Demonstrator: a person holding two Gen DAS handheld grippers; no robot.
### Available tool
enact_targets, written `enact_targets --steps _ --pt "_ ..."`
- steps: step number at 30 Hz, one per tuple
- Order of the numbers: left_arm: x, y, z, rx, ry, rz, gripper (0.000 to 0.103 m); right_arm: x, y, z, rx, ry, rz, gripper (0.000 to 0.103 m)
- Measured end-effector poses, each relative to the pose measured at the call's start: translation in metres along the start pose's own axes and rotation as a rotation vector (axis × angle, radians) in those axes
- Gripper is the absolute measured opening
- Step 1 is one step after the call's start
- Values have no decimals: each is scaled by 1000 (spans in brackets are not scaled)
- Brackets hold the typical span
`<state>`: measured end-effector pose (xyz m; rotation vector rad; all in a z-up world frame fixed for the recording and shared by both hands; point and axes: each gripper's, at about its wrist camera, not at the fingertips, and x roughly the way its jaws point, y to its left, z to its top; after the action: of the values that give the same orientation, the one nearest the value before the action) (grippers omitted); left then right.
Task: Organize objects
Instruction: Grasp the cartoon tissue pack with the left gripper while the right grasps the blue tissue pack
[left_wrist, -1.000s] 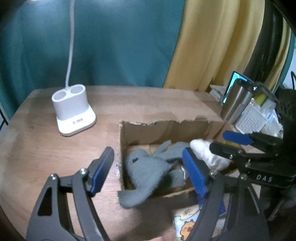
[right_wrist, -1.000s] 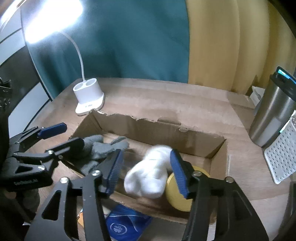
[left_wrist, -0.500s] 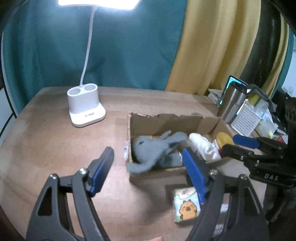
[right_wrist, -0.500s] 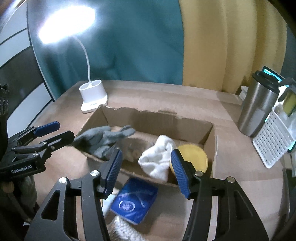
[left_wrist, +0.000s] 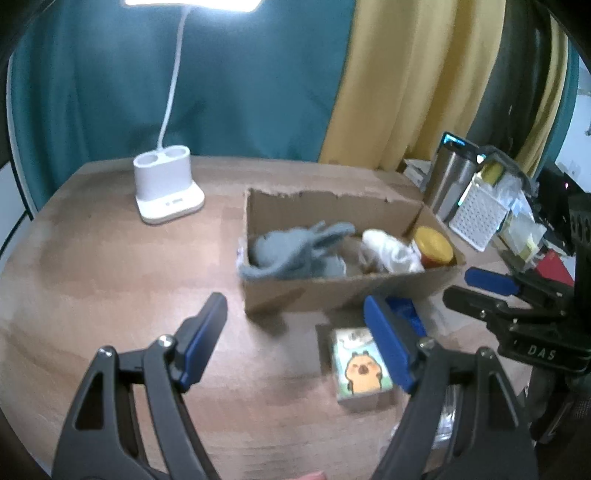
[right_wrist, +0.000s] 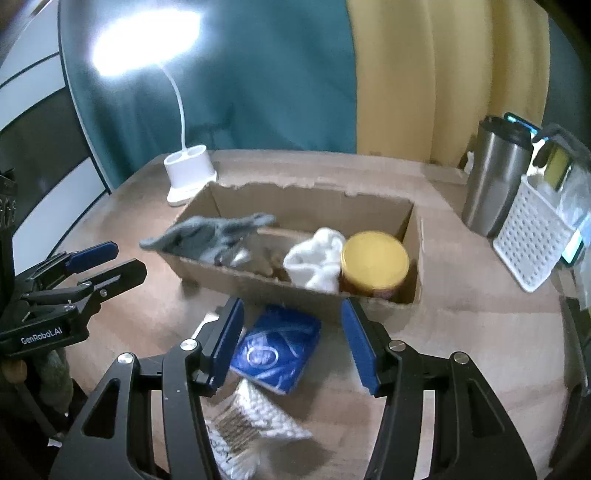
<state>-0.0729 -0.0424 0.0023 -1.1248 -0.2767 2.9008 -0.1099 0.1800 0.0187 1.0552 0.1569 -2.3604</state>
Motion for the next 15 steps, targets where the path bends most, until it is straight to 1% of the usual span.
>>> enact_targets --steps 6,11,13,14,15 --pt "14 -14 -14 19 49 -12 78 5 -6 -16 19 23 10 58" --pt "31 -29 -25 37 99 -36 78 11 -14 -24 32 38 16 58" --pt "38 -36 -30 54 123 -46 78 12 -19 -26 36 38 16 61" --pt "41 -38 -31 60 132 -50 78 12 -21 -27 40 37 14 68" --pt "44 -41 -32 68 144 -54 78 13 -23 -28 43 34 12 72"
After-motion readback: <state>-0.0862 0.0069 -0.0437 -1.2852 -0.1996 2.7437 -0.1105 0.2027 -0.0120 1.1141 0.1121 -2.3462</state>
